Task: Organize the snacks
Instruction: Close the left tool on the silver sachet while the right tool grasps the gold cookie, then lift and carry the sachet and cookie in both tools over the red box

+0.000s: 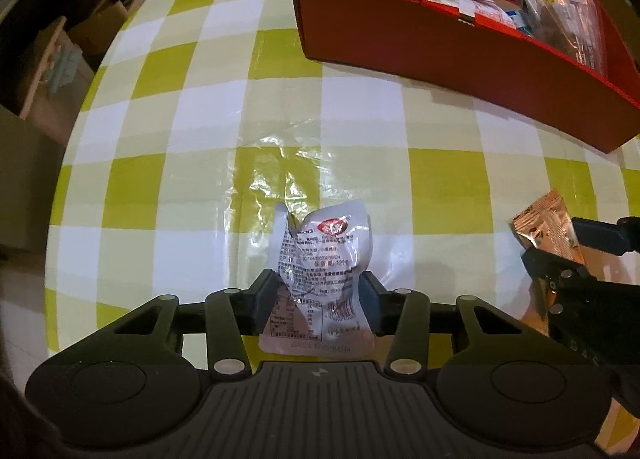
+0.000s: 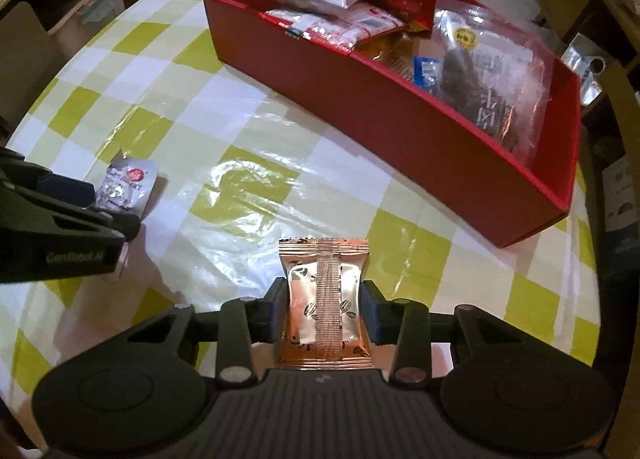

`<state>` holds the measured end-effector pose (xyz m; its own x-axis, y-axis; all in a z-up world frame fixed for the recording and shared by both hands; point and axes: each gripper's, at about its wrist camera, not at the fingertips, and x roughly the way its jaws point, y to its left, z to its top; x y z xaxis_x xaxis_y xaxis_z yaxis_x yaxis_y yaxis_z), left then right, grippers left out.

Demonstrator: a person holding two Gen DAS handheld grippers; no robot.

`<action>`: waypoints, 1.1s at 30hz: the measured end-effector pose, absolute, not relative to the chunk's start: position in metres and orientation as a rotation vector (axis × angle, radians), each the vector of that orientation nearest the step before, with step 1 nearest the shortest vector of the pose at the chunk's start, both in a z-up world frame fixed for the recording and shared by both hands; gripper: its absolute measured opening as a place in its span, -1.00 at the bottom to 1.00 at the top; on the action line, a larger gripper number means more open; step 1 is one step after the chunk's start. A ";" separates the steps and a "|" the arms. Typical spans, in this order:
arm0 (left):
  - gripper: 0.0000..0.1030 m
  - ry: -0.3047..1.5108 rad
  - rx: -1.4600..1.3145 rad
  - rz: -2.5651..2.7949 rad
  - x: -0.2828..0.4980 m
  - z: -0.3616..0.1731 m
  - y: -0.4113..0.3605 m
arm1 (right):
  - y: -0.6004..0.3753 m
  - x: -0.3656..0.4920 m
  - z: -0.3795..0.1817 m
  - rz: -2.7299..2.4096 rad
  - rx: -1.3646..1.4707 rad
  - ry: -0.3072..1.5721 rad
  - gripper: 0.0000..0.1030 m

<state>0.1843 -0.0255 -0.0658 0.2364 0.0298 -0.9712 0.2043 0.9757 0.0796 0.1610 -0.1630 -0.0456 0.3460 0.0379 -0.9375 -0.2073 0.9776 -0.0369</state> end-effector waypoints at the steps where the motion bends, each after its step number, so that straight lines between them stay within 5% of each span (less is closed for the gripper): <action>1: -0.03 1.323 0.221 -0.118 0.183 -0.065 -0.028 | -0.163 0.161 -0.045 0.155 -0.166 1.204 -0.08; 13: -0.46 1.276 0.284 -0.098 0.173 -0.055 -0.039 | -0.167 0.162 -0.038 0.115 -0.195 1.174 -0.08; 18: -0.47 1.298 0.199 -0.097 0.181 -0.053 -0.024 | -0.168 0.162 -0.036 0.122 -0.186 1.173 -0.08; 21: -0.21 1.314 0.131 -0.103 0.188 -0.054 -0.014 | -0.168 0.162 -0.037 0.124 -0.184 1.176 -0.08; 22: 0.29 1.328 0.112 -0.105 0.190 -0.056 -0.012 | -0.168 0.162 -0.036 0.125 -0.181 1.177 -0.08; 24: 0.68 1.338 0.093 -0.088 0.194 -0.063 -0.009 | -0.169 0.163 -0.037 0.124 -0.179 1.179 -0.08; 27: 0.56 1.340 0.116 -0.062 0.199 -0.072 -0.010 | -0.169 0.164 -0.038 0.124 -0.179 1.184 -0.08; 30: 0.16 1.329 0.096 -0.093 0.199 -0.066 -0.013 | -0.169 0.165 -0.039 0.128 -0.186 1.188 -0.08; 33: 0.12 1.306 0.148 -0.090 0.195 -0.064 -0.021 | -0.167 0.165 -0.038 0.133 -0.191 1.181 -0.08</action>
<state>0.1951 -0.0208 -0.0644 0.2600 0.0176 -0.9655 0.1491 0.9871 0.0581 0.1649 -0.1670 -0.0380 0.3751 0.0033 -0.9270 -0.2032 0.9760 -0.0787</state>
